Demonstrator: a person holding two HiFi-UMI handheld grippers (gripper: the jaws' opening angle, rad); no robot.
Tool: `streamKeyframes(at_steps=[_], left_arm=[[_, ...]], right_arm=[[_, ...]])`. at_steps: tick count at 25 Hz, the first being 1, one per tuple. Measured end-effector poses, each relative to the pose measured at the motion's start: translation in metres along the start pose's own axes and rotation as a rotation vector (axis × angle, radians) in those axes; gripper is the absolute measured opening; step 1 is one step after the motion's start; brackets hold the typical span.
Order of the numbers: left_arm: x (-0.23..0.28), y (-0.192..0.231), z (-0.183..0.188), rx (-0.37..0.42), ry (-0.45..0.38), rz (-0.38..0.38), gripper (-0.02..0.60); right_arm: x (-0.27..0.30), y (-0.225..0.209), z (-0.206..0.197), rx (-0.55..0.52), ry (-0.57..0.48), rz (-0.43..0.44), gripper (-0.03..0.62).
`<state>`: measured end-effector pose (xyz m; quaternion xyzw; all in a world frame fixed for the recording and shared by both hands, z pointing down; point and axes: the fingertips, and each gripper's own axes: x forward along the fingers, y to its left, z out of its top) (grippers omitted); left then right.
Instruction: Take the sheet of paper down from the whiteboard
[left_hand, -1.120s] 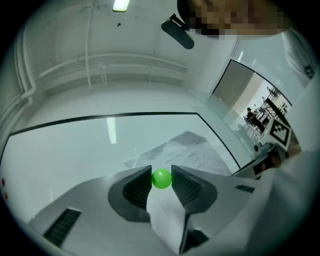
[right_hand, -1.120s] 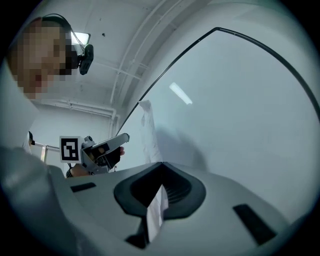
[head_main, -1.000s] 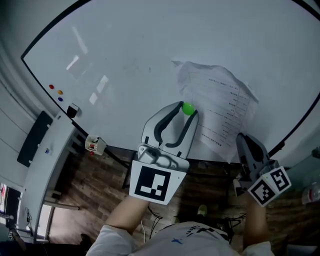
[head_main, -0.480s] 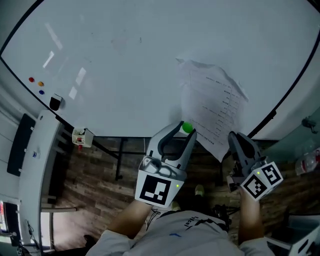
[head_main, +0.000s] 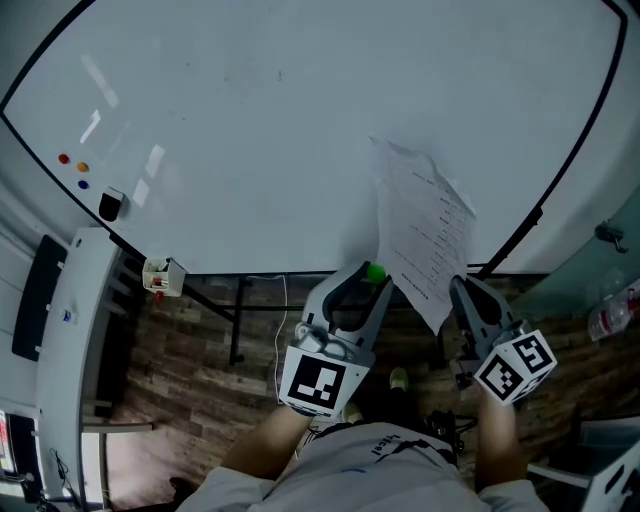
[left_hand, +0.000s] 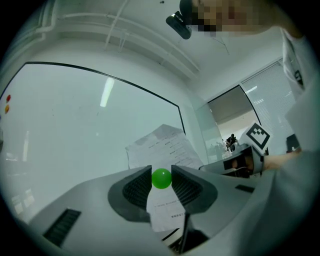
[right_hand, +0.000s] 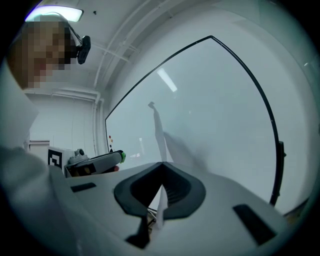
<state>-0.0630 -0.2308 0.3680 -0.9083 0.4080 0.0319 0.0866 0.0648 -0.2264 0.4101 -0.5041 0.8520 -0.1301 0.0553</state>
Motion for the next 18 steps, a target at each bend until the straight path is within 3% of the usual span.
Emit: streamKeyframes(at_steps=[18], left_arm=[[-0.002, -0.005, 0.011, 0.012, -0.003, -0.02, 0.132]], right_arm=[[-0.011, 0.012, 0.01, -0.044, -0.002, -0.006, 0.014]])
